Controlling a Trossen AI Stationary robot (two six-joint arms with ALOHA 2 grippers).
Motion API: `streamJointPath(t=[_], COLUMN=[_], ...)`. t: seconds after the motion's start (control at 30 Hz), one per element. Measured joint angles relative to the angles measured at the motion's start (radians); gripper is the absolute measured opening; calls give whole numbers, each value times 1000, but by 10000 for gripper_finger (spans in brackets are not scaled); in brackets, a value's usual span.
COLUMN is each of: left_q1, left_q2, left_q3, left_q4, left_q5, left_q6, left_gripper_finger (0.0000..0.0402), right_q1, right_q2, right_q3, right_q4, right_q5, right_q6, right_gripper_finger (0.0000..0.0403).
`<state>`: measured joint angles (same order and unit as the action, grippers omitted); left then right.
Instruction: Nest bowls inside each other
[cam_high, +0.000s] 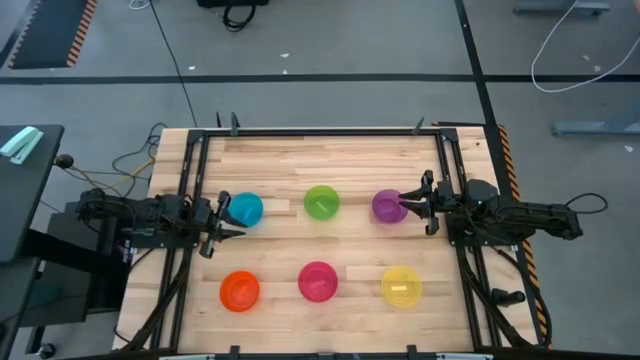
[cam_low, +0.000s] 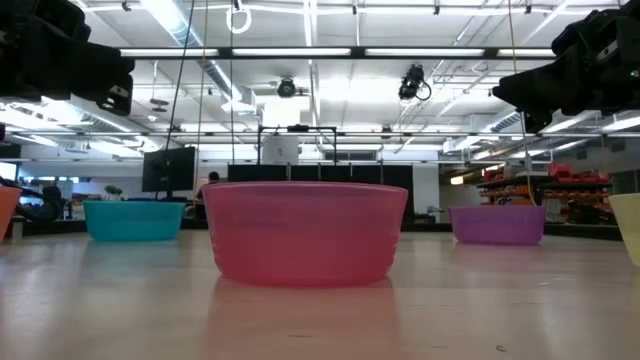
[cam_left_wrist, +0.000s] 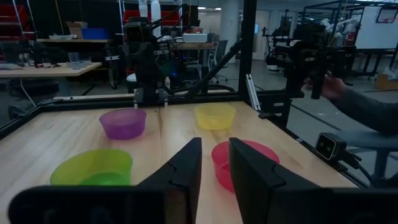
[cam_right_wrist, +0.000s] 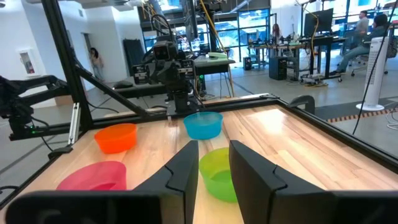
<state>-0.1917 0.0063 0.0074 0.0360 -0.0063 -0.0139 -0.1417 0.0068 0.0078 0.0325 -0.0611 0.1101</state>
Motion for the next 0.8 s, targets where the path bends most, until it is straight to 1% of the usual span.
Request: streamJointPath(t=[0.1, 0.23, 0.5, 0.67, 0.8], left_q1=[0, 0, 0, 0, 0], left_q2=[0, 0, 0, 0, 0], left_q3=[0, 0, 0, 0, 0], left_q4=[4, 71, 130, 178, 217], left_q5=[0, -6, -8, -18, -44], left_q6=[0, 24, 27, 27, 27], left_gripper_finger=[90, 83, 82, 79, 75], right_q1=[0, 0, 0, 0, 0], right_q2=[0, 0, 0, 0, 0], right_q3=[0, 0, 0, 0, 0], right_q4=[0, 0, 0, 0, 55], right_q5=[0, 0, 0, 0, 12], right_q6=[0, 0, 2, 52, 45], right_gripper_finger=[99, 99, 99, 99, 99])
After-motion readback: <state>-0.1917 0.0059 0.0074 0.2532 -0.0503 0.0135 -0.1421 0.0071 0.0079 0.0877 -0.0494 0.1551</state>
